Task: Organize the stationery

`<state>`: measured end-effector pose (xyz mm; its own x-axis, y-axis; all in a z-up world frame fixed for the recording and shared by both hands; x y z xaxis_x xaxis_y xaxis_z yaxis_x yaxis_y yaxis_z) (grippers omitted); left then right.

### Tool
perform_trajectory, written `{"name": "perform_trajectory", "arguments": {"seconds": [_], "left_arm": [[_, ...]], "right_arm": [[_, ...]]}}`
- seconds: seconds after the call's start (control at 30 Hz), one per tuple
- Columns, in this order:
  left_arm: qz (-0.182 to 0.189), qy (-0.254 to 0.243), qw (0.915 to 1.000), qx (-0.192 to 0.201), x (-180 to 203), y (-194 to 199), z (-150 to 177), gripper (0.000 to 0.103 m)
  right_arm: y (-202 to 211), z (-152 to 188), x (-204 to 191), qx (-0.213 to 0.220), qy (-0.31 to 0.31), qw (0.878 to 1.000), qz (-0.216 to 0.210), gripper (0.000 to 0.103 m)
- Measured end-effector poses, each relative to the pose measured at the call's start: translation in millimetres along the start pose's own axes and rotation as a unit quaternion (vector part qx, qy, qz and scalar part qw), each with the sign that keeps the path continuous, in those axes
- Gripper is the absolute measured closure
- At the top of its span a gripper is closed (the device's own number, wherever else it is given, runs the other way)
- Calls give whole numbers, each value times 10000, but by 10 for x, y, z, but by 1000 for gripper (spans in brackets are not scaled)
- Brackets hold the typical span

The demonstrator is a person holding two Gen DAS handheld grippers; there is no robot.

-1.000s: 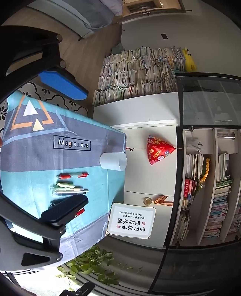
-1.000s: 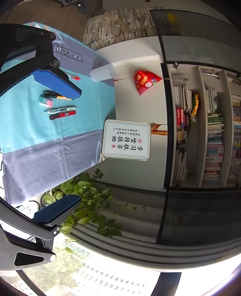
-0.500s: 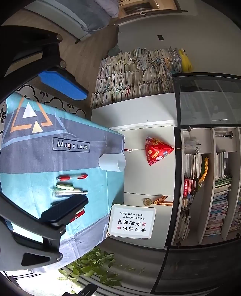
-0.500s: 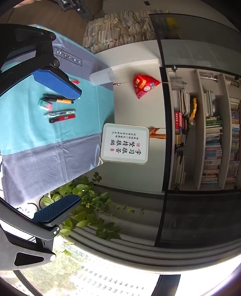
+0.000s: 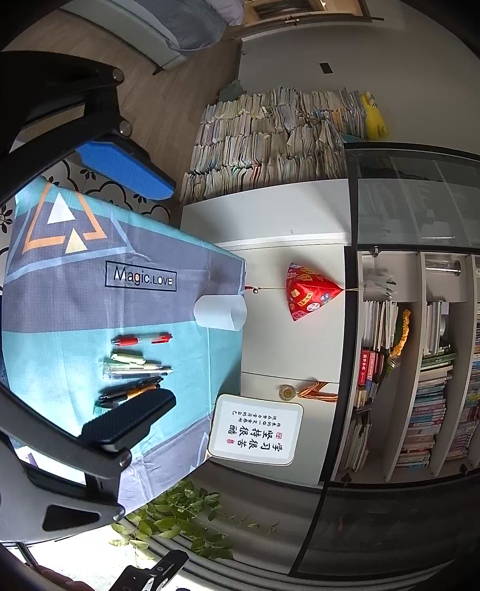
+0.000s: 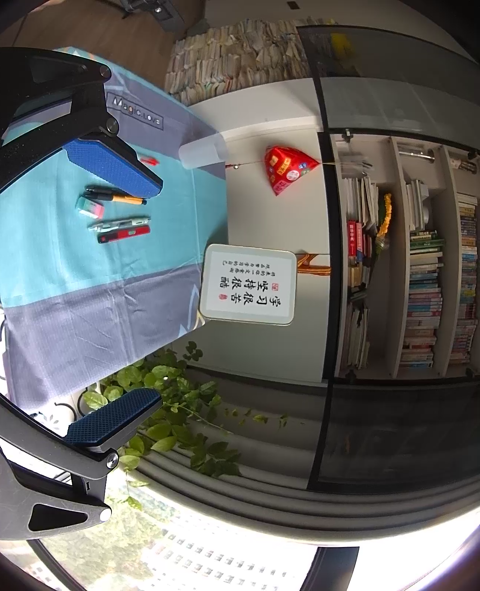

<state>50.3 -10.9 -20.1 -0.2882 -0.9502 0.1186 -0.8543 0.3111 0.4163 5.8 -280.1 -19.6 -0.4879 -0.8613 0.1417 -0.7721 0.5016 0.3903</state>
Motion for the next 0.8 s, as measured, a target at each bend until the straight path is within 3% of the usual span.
{"name": "perform_trajectory", "arguments": {"seconds": [0.13, 0.8], "left_arm": [[169, -21, 9999, -9, 44, 13, 14, 1], [122, -2, 9999, 106, 26, 53, 14, 1]], "right_arm": [[9, 1, -7, 12, -2, 10000, -35, 0], [19, -8, -16, 38, 14, 10000, -37, 0]]}}
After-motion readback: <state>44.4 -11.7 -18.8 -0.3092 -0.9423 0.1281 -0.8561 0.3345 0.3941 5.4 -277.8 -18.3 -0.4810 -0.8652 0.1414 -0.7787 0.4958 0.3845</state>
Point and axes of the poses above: each gripper's, at about its wrist camera, not at the fingertips, and y roughly against the way its jaws point, x to its right, z to its underside, the point moved 7 cm from there along -y, roughly the way its jaws point, and after that the axes turned 15 degrees about z, right-handed, at the moved point
